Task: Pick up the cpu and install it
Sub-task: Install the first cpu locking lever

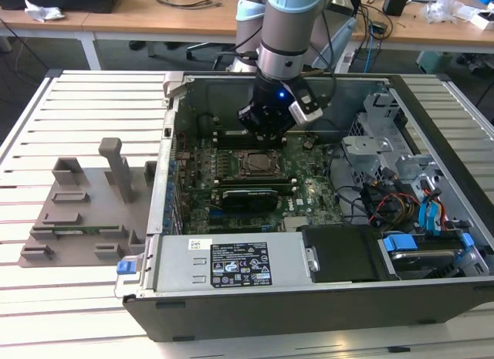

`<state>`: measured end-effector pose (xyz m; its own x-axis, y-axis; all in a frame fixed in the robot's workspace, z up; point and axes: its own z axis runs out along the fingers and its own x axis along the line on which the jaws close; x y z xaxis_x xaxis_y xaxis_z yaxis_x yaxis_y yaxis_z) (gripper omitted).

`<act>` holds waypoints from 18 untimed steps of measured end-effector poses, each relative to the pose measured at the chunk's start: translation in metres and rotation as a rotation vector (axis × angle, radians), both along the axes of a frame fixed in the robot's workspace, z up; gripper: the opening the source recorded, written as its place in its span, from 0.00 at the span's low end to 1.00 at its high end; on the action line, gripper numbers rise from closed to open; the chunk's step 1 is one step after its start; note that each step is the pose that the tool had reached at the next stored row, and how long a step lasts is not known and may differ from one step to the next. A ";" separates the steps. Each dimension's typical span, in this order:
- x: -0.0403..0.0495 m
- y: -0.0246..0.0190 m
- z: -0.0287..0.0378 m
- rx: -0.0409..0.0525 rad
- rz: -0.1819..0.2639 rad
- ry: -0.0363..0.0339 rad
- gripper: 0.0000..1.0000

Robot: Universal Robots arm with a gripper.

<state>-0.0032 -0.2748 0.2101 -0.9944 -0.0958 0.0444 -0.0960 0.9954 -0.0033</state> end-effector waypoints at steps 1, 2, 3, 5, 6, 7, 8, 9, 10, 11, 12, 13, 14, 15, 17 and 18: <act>0.0000 -0.0001 0.0010 -0.0015 0.000 0.0000 0.11; 0.0000 -0.0005 0.0016 -0.0033 0.000 0.0000 0.11; 0.0001 -0.0012 0.0019 -0.0046 0.000 -0.0002 0.11; 0.0000 -0.0039 0.0025 -0.0075 0.000 0.0001 0.11; 0.0000 -0.0058 0.0026 -0.0083 0.000 0.0001 0.11; 0.0000 -0.0082 0.0026 -0.0088 0.000 0.0000 0.11; 0.0000 -0.0121 0.0026 -0.0088 0.000 -0.0001 0.11; 0.0000 -0.0158 0.0026 -0.0087 0.000 -0.0001 0.11; 0.0000 -0.0176 0.0026 -0.0088 0.000 0.0000 0.11; 0.0000 -0.0205 0.0026 -0.0088 0.000 0.0000 0.11; 0.0000 -0.0240 0.0026 -0.0089 0.000 0.0000 0.11; 0.0000 -0.0263 0.0026 -0.0087 0.000 -0.0001 0.11; 0.0000 -0.0292 0.0026 -0.0087 0.000 0.0000 0.11; 0.0000 -0.0319 0.0026 -0.0088 0.000 -0.0001 0.11; 0.0000 -0.0337 0.0026 -0.0088 0.000 0.0000 0.11; 0.0000 -0.0344 0.0027 -0.0088 0.000 -0.0001 0.11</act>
<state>-0.0032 -0.3092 0.2128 -0.9944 -0.0954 0.0452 -0.0960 0.9953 -0.0120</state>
